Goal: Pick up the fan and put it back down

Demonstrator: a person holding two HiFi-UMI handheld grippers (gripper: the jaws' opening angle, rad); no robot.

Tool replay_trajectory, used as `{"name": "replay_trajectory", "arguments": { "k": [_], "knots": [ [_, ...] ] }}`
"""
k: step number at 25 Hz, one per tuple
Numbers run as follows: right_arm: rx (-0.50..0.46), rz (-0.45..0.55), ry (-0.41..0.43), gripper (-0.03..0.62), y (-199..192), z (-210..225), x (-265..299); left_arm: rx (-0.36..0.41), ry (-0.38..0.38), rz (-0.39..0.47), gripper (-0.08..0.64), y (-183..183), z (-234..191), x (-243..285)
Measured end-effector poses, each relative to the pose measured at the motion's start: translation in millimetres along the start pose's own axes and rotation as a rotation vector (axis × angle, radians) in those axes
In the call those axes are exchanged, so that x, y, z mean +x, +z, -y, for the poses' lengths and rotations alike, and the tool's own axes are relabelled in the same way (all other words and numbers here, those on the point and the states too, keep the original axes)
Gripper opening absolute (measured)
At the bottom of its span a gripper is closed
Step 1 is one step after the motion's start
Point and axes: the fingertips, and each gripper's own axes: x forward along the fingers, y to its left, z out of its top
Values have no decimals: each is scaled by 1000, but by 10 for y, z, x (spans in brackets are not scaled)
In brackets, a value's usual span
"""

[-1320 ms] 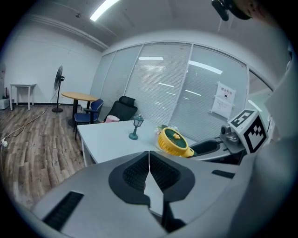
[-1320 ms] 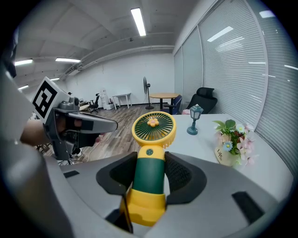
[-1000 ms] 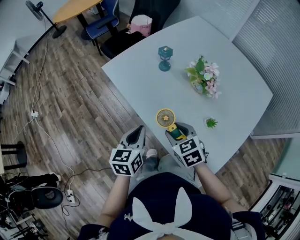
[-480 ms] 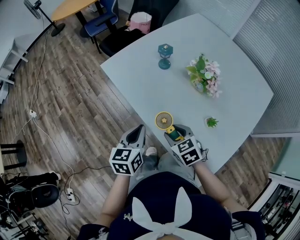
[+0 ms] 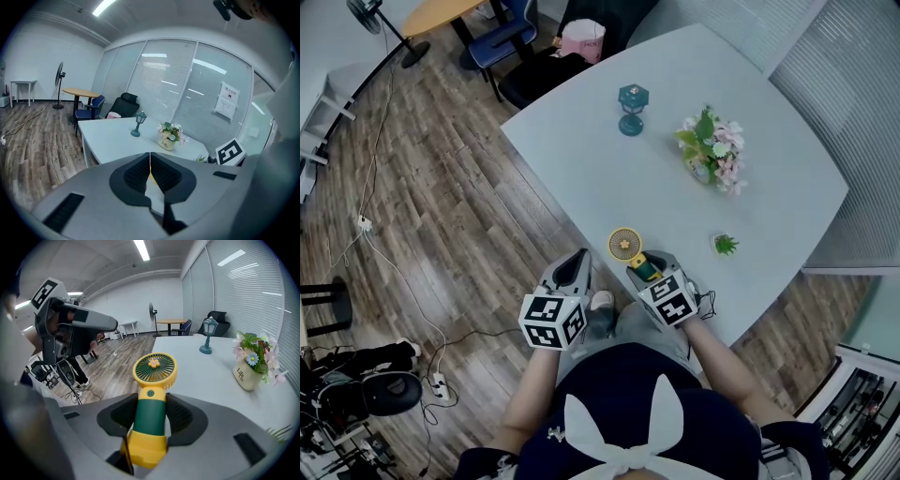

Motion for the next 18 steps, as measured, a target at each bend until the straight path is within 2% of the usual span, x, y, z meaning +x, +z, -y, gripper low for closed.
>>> {"name": "replay_trajectory", "arguments": {
  "k": [11,18],
  "knots": [
    [48,-41,20,192,-180,91,247,-10,5,-10,23,-27,-50,48],
    [29,-54,36,192,-268,121,427,-14,14,-9,23,-20,-88,51]
  ]
}}
